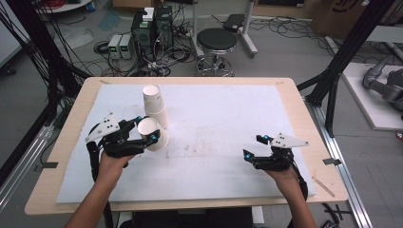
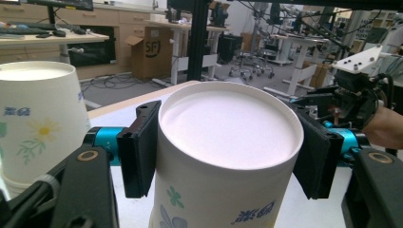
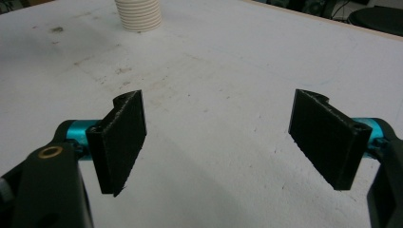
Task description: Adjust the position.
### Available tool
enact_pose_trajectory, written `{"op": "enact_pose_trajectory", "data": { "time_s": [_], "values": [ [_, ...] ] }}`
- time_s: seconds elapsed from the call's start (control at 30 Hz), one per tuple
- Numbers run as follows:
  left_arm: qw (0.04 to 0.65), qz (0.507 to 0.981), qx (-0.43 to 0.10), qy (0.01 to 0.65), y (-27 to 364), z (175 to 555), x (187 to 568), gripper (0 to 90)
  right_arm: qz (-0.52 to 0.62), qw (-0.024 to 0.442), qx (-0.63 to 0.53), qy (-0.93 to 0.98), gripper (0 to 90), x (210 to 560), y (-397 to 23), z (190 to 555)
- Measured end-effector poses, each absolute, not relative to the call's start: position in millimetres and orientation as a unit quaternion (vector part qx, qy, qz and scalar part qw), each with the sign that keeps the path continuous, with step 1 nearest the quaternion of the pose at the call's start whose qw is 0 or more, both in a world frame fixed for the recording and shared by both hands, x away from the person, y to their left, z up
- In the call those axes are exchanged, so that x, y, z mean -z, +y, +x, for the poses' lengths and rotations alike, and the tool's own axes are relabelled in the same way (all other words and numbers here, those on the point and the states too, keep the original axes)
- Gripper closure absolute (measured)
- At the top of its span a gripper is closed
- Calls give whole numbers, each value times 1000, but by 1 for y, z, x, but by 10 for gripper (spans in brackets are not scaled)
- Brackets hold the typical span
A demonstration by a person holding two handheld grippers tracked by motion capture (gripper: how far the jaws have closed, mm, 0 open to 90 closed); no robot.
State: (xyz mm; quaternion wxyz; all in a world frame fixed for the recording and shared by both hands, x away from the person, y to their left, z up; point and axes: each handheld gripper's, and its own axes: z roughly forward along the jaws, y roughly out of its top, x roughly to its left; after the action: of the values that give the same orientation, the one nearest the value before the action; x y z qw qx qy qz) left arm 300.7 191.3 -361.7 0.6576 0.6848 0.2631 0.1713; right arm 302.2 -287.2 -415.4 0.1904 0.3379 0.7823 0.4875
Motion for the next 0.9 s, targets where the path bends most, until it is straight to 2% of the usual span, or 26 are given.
{"op": "enact_pose_trajectory", "data": {
  "time_s": [0.47, 0.9],
  "values": [
    [660, 698, -137, 242, 173, 308, 370, 340, 310, 161, -501, 792, 207, 414, -279, 302],
    [650, 722, -110, 210, 145, 308, 375, 341, 226, 83, -523, 817, 207, 406, -245, 312]
  ]
}}
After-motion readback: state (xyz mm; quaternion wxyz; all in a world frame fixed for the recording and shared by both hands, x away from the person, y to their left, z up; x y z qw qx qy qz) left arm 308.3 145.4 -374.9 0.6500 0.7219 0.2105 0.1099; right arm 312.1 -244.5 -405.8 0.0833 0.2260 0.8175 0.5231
